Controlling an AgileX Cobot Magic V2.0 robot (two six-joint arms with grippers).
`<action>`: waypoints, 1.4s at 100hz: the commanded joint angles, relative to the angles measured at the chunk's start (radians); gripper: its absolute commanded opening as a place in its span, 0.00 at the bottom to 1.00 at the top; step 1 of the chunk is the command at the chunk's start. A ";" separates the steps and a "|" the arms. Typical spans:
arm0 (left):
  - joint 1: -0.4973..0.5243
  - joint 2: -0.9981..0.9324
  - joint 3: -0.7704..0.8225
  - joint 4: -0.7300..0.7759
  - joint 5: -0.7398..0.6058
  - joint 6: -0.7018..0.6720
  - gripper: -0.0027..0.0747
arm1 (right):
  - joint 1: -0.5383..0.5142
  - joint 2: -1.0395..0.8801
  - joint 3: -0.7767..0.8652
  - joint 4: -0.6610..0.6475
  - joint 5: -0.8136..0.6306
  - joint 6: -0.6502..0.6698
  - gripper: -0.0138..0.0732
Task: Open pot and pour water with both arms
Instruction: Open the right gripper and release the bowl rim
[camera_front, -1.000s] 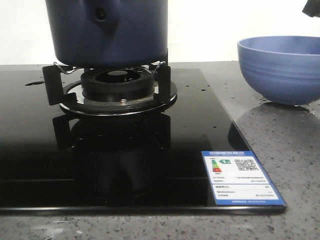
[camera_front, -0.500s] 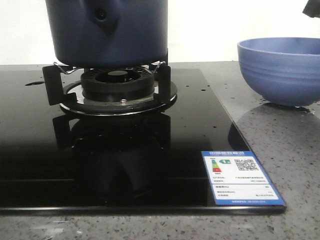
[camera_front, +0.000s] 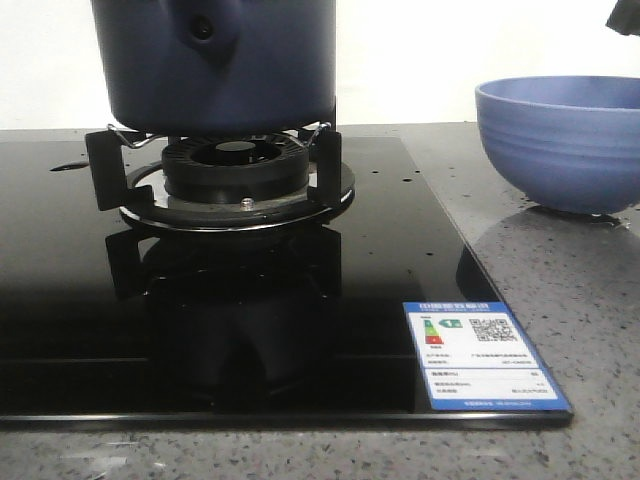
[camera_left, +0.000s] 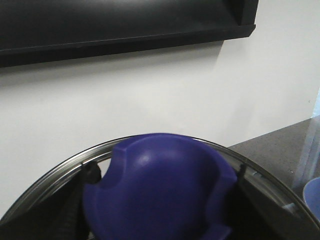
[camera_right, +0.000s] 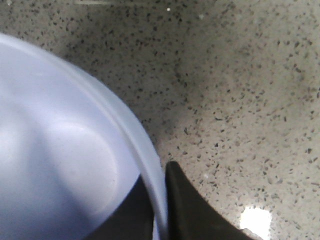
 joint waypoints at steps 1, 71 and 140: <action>-0.008 -0.011 -0.035 -0.041 -0.079 -0.001 0.51 | -0.004 -0.038 -0.025 0.025 -0.009 -0.010 0.11; -0.008 -0.011 -0.035 -0.048 -0.067 -0.001 0.51 | -0.004 -0.017 -0.022 0.025 -0.005 -0.018 0.12; -0.008 0.008 -0.035 -0.084 -0.067 -0.001 0.51 | -0.004 -0.278 -0.224 0.078 0.016 -0.018 0.58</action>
